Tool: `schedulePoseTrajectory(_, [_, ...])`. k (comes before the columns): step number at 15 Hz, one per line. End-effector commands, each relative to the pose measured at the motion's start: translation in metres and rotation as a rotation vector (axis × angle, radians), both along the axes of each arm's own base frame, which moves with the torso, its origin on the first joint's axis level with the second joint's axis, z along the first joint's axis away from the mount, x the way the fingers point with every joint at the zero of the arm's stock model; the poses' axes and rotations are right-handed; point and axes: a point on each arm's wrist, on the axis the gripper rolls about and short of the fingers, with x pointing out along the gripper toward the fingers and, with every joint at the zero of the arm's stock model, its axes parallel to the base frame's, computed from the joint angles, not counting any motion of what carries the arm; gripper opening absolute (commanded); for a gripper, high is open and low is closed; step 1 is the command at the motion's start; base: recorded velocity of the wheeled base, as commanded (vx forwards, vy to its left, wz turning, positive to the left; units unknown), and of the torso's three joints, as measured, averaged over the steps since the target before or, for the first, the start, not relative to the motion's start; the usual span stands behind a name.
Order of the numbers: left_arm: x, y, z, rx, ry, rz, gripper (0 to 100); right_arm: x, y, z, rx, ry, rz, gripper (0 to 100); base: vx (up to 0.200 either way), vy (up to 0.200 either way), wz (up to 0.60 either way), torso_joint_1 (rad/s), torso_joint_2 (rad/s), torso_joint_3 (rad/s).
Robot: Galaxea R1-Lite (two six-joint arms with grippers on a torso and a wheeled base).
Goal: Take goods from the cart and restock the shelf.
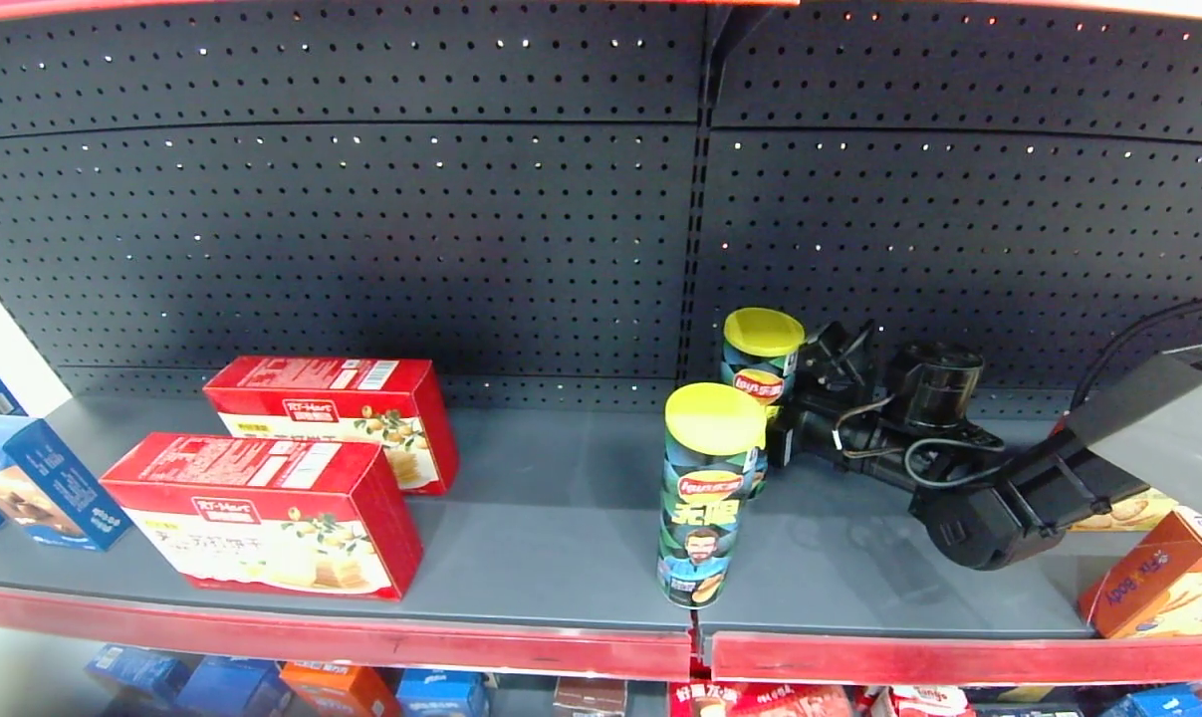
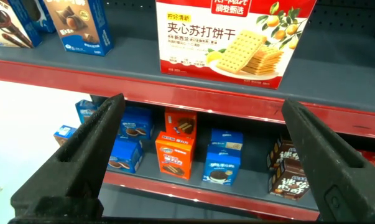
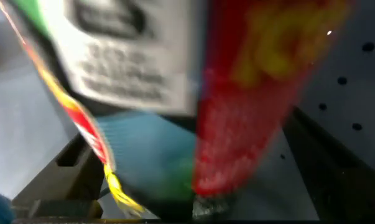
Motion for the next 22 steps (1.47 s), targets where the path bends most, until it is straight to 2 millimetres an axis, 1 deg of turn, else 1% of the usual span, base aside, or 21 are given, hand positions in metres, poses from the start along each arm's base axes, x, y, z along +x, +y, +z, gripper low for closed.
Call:
schedulePoseTrajectory(1, [0.000, 0.000, 0.000, 0.000, 0.001, 0.000, 100, -0.006, -0.002, 0.003, -0.003, 0.000, 0.000, 100, 0.000, 0.000, 0.00, 0.000, 0.00, 0.000])
schedulePoseTrajectory(5, [0.000, 0.000, 0.000, 0.000, 0.001, 0.002, 100, -0.026, -0.012, 0.000, -0.059, 0.015, -0.008, 100, 0.000, 0.000, 0.00, 0.000, 0.00, 0.000])
schedulePoseTrajectory(7, [0.000, 0.000, 0.000, 0.000, 0.001, 0.000, 100, -0.041, -0.021, -0.003, -0.081, 0.042, -0.020, 100, 0.000, 0.000, 0.00, 0.000, 0.00, 0.000])
schedulePoseTrajectory(10, [0.000, 0.000, 0.000, 0.000, 0.001, -0.001, 100, -0.057, -0.039, -0.003, -0.101, 0.061, -0.067, 100, 0.000, 0.000, 0.00, 0.000, 0.00, 0.000])
schedulePoseTrajectory(12, [0.000, 0.000, 0.000, 0.000, 0.001, 0.000, 100, -0.067, -0.048, -0.001, -0.106, 0.071, -0.145, 100, 0.000, 0.000, 0.00, 0.000, 0.00, 0.000])
schedulePoseTrajectory(15, [0.000, 0.000, 0.000, 0.000, 0.001, 0.000, 100, -0.081, -0.055, 0.001, -0.115, 0.088, -0.235, 100, 0.000, 0.000, 0.00, 0.000, 0.00, 0.000])
schedulePoseTrajectory(16, [0.000, 0.000, 0.000, 0.000, 0.001, -0.001, 100, -0.083, -0.056, 0.001, -0.118, 0.093, -0.275, 100, 0.000, 0.000, 0.00, 0.000, 0.00, 0.000])
schedulePoseTrajectory(17, [0.000, 0.000, 0.000, 0.000, 0.001, 0.000, 100, -0.085, -0.059, 0.001, -0.123, 0.094, -0.367, 100, 0.000, 0.000, 0.00, 0.000, 0.00, 0.000])
schedulePoseTrajectory(19, [0.000, 0.000, 0.000, 0.000, 0.001, 0.000, 100, -0.083, -0.061, -0.001, -0.132, 0.097, -0.475, 100, 0.000, 0.000, 0.00, 0.000, 0.00, 0.000])
schedulePoseTrajectory(21, [0.000, 0.000, 0.000, -0.002, 0.001, 0.000, 100, -0.078, -0.057, -0.007, -0.135, 0.094, -0.552, 100, 0.000, 0.000, 0.00, 0.000, 0.00, 0.000])
schedulePoseTrajectory(22, [0.000, 0.000, 0.000, 0.000, 0.001, 0.002, 100, -0.076, -0.056, -0.008, -0.130, 0.090, -0.564, 100, 0.000, 0.000, 0.00, 0.000, 0.00, 0.000])
